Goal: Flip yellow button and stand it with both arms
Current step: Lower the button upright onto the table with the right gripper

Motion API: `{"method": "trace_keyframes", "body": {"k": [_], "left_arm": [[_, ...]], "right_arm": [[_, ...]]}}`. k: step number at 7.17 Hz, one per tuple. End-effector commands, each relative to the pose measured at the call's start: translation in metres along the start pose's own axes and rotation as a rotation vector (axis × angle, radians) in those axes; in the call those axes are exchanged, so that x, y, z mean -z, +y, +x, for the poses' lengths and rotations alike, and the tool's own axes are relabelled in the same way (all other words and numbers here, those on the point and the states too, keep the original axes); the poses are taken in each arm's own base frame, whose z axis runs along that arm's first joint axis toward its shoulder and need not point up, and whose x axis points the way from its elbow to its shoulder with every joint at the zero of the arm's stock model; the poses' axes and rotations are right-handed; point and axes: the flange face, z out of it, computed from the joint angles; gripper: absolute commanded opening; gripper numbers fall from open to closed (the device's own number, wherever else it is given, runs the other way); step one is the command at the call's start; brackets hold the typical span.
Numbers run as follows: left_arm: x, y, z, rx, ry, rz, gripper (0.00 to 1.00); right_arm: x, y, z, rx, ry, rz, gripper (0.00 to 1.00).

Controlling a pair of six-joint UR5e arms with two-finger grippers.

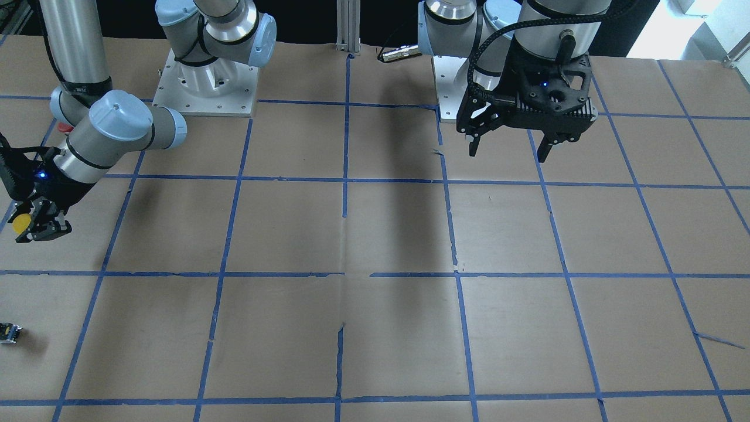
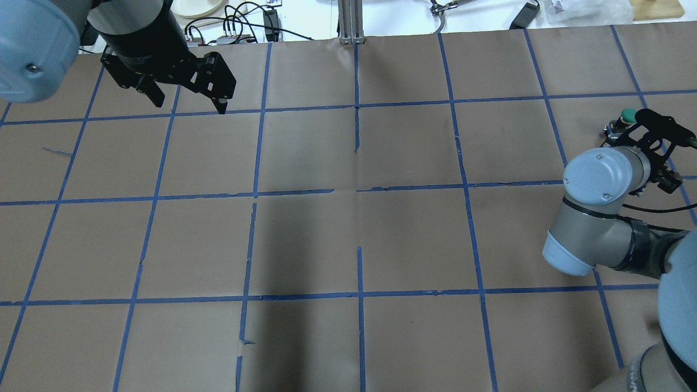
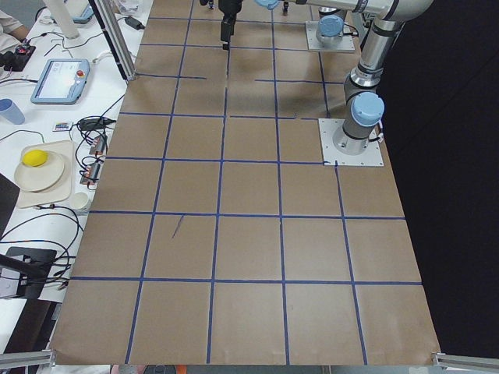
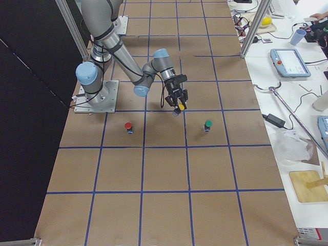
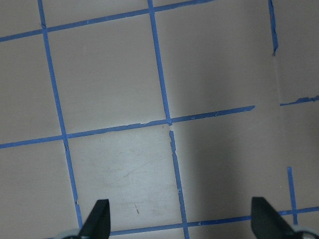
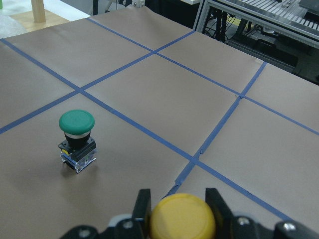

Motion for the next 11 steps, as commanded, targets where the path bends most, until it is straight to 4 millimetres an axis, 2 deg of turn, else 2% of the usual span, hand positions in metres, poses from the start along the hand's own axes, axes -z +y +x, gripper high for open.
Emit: {"method": "trace_keyframes", "body": {"k": [1, 3, 5, 8, 9, 11], "left_arm": [[0.000, 0.000, 0.000, 0.000, 0.000, 0.000, 1.00], [0.000, 0.000, 0.000, 0.000, 0.000, 0.000, 1.00], [0.000, 0.000, 0.000, 0.000, 0.000, 0.000, 1.00], [0.000, 0.000, 0.000, 0.000, 0.000, 0.000, 1.00], [0.000, 0.000, 0.000, 0.000, 0.000, 0.000, 1.00], [0.000, 0.000, 0.000, 0.000, 0.000, 0.000, 1.00]], "right_arm": [[-0.012, 0.013, -0.001, -0.017, 0.030, 0.015, 0.05], [-0.019, 0.021, 0.000, -0.043, 0.056, 0.034, 0.06], [-0.033, 0.019, 0.013, -0.071, 0.088, 0.033, 0.09], [-0.049, 0.038, 0.010, -0.119, 0.094, 0.047, 0.11], [-0.052, 0.043, 0.010, -0.129, 0.090, 0.059, 0.11], [-0.050, 0.043, 0.012, -0.142, 0.087, 0.073, 0.18]]}}
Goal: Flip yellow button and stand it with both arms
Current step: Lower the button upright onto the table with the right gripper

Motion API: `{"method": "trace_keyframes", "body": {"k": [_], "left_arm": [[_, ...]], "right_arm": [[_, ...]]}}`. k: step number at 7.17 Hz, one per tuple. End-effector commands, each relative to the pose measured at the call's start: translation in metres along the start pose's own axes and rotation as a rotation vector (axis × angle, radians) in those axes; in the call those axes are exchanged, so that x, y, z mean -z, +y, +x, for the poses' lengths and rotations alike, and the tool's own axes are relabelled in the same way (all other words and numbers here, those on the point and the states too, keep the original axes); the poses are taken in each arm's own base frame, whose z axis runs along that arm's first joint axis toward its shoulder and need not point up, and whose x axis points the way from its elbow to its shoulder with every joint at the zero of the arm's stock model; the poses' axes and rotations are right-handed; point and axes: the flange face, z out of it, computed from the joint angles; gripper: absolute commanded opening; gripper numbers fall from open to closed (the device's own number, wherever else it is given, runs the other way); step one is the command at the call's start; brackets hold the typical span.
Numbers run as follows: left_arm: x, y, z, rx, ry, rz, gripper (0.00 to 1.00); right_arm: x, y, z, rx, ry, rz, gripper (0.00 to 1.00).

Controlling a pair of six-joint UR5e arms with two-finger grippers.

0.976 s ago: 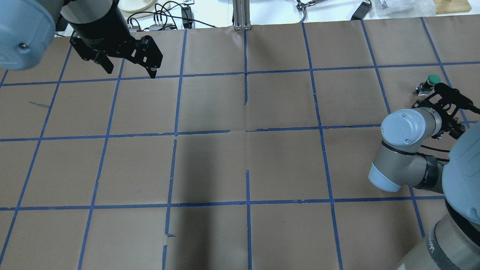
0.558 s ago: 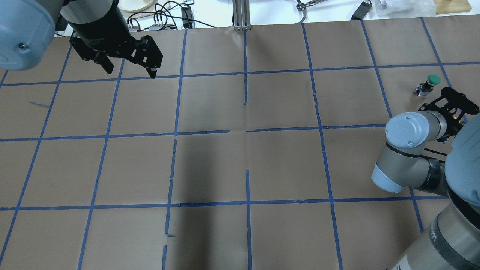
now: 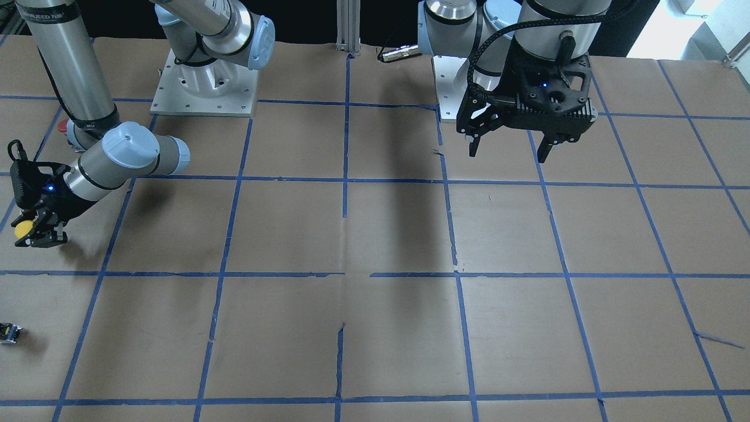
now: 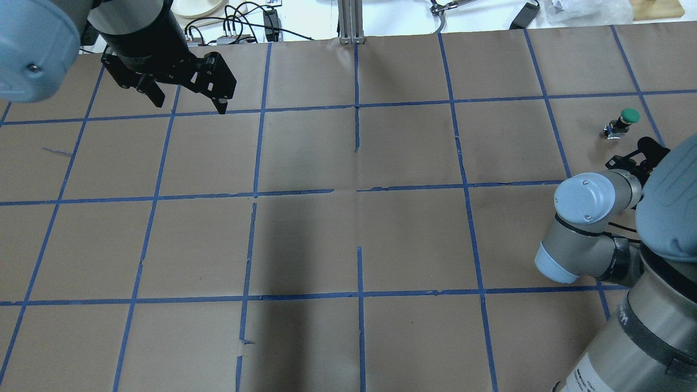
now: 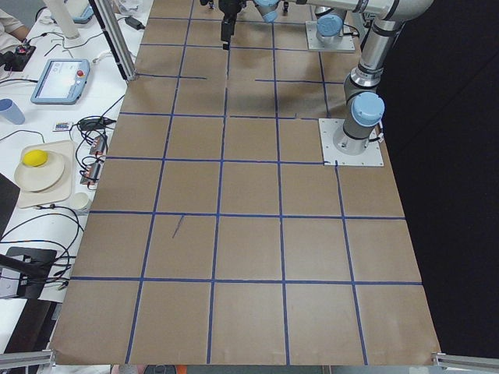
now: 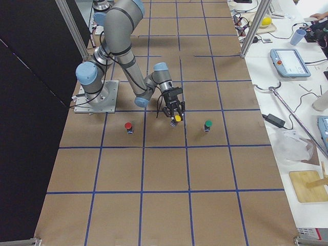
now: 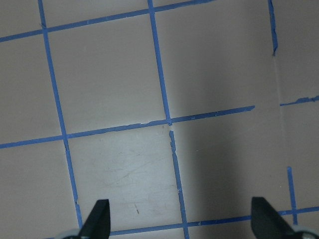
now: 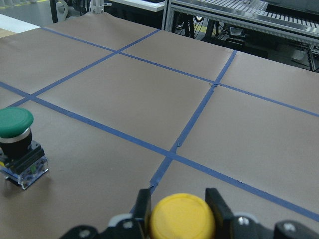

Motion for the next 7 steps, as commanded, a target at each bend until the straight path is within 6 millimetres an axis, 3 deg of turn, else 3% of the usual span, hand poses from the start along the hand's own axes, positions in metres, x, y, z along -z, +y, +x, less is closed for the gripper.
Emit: {"method": "trace_keyframes", "body": {"k": [1, 5, 7], "left_arm": [[0.000, 0.000, 0.000, 0.000, 0.000, 0.001, 1.00], [0.000, 0.000, 0.000, 0.000, 0.000, 0.001, 1.00], [0.000, 0.000, 0.000, 0.000, 0.000, 0.001, 1.00]], "right_arm": [[0.000, 0.001, 0.001, -0.007, 0.000, 0.006, 0.20], [-0.016, -0.003, 0.013, -0.022, 0.036, -0.004, 0.24], [-0.017, -0.001, 0.012, -0.018, 0.036, -0.008, 0.32]]}}
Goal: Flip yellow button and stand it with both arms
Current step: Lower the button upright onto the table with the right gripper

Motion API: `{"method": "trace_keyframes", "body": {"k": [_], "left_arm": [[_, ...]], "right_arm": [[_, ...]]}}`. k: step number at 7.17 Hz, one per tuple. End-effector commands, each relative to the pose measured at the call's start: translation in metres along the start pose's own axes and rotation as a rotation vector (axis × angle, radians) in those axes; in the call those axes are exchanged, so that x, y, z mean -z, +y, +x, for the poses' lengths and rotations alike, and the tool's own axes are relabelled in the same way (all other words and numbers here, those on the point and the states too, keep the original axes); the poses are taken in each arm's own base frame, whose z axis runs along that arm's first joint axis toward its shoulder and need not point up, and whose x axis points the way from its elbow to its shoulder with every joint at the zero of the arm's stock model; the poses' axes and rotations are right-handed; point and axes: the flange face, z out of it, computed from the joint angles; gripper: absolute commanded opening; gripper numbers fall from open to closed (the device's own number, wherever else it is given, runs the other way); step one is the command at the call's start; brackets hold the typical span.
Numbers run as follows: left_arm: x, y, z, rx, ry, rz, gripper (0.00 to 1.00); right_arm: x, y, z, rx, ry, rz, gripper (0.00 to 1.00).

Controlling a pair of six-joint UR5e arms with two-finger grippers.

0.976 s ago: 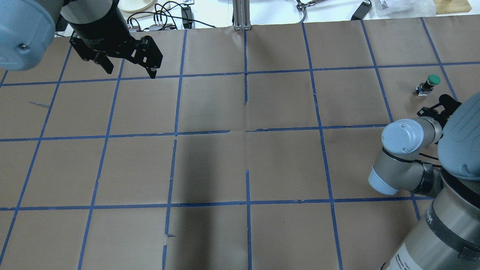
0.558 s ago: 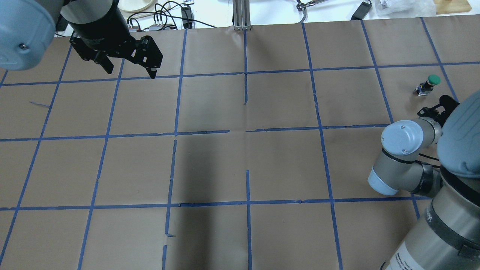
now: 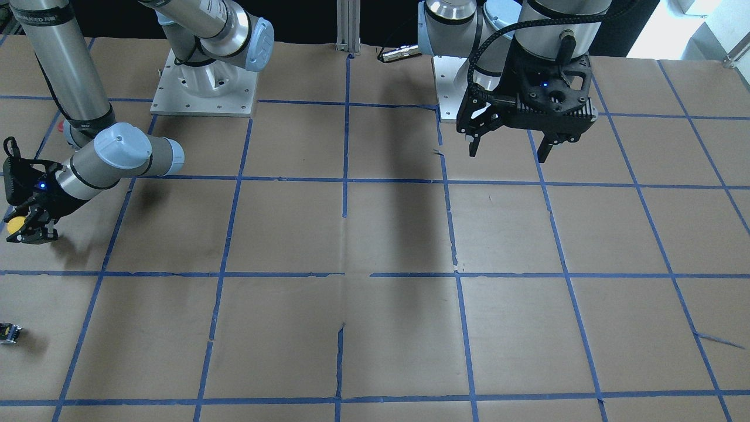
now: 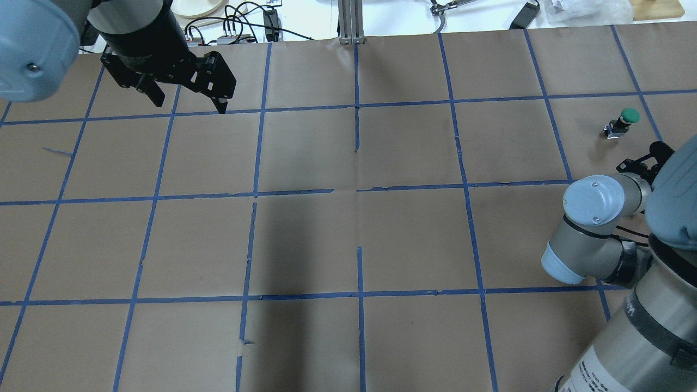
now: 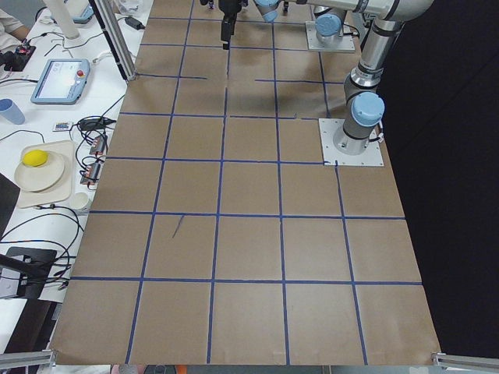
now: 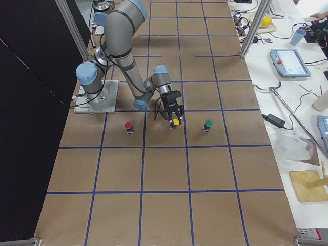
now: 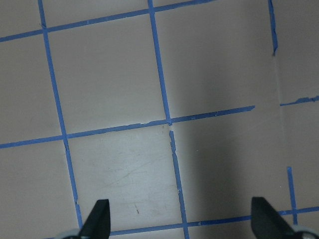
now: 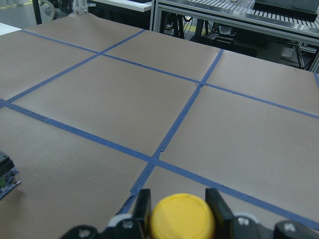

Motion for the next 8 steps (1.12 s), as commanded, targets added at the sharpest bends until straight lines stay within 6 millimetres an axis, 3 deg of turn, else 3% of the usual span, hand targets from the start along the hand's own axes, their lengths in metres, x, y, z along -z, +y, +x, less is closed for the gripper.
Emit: {"method": "trace_keyframes", "body": {"k": [1, 6, 8], "left_arm": [[0.0006, -0.0002, -0.0001, 0.000, 0.000, 0.002, 1.00], [-0.0003, 0.0001, 0.0000, 0.000, 0.000, -0.001, 1.00], [-0.0003, 0.0001, 0.0000, 0.000, 0.000, -0.001, 1.00]], "right_arm": [[-0.0049, 0.0072, -0.0007, 0.004, 0.002, -0.004, 0.38], [-0.0016, 0.0076, 0.0025, -0.009, -0.024, 0.049, 0.77], [0.0011, 0.0056, 0.0036, 0.010, -0.034, 0.064, 0.85]]}}
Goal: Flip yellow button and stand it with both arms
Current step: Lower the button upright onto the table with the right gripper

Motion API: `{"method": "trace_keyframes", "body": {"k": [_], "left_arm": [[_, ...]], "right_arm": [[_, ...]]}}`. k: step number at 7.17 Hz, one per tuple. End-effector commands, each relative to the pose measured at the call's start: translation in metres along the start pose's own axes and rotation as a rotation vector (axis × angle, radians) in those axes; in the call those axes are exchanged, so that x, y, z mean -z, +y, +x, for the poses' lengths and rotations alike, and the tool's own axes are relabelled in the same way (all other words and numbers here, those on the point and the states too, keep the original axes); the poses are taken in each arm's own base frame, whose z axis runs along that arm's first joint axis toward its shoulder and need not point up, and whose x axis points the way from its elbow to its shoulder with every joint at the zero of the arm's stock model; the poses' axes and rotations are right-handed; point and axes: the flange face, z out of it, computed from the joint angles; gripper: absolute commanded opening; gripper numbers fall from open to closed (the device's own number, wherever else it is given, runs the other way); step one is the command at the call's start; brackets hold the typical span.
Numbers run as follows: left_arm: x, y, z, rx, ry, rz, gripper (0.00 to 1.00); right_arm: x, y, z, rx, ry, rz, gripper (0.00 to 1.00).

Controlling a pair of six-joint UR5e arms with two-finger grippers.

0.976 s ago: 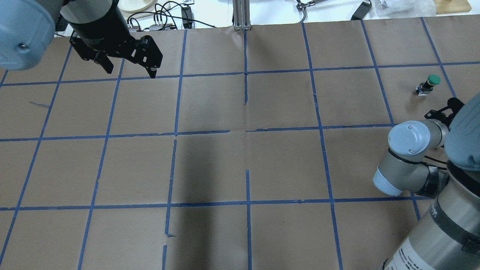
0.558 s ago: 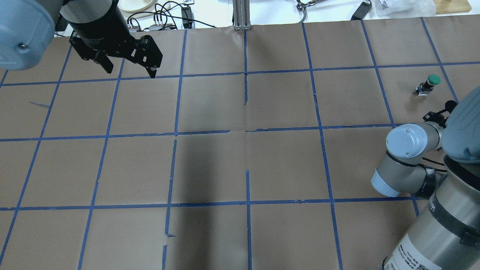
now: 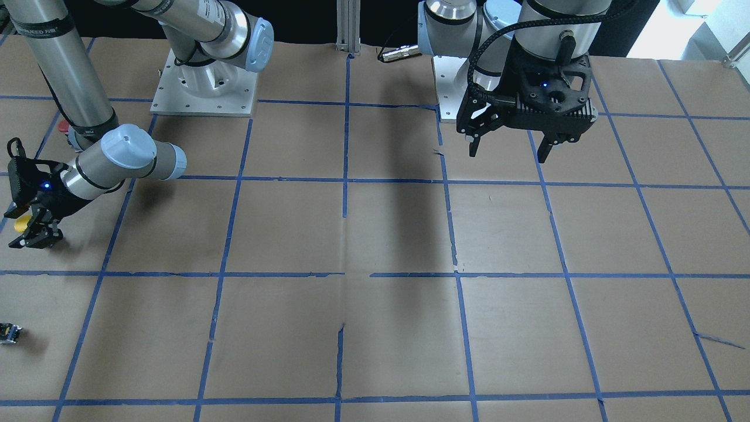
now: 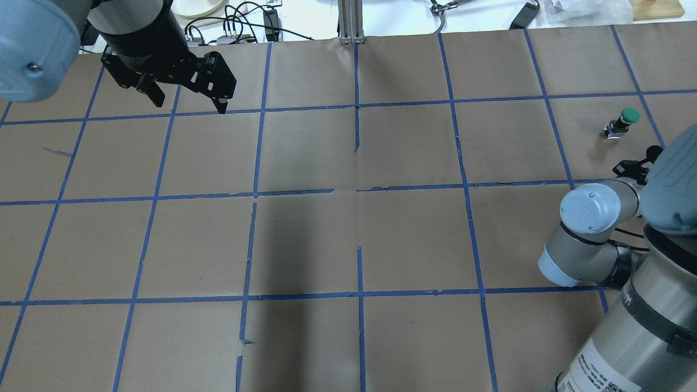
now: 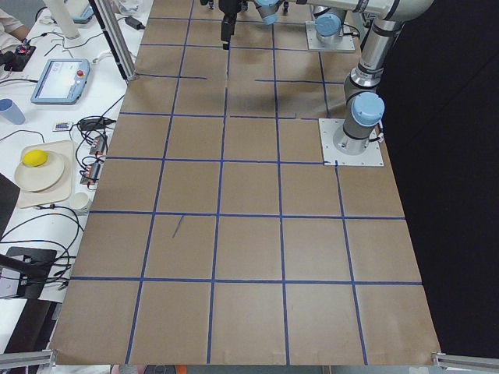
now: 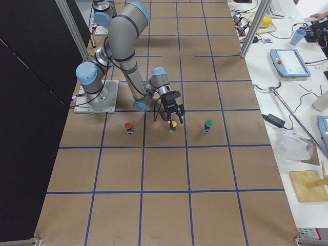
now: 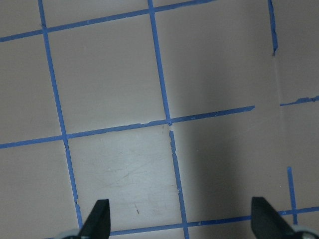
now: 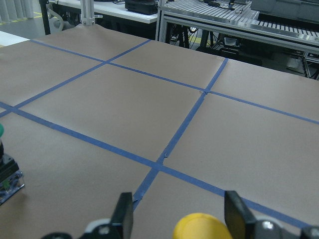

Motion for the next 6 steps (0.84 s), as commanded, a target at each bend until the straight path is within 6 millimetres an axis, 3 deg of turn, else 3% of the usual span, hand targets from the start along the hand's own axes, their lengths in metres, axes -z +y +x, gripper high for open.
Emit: {"method": "trace_keyframes", "body": {"k": [1, 4, 6], "left_arm": [[0.000, 0.000, 0.000, 0.000, -0.002, 0.000, 1.00], [0.002, 0.000, 0.000, 0.002, 0.001, 0.003, 1.00], [-0.001, 0.002, 0.002, 0.034, 0.050, -0.020, 1.00]], "right_arm": [[0.002, -0.005, 0.000, 0.002, -0.007, 0.015, 0.88], [0.015, -0.039, -0.005, 0.034, -0.028, -0.009, 0.97], [0.033, -0.092, -0.015, 0.115, -0.045, -0.131, 0.99]]}}
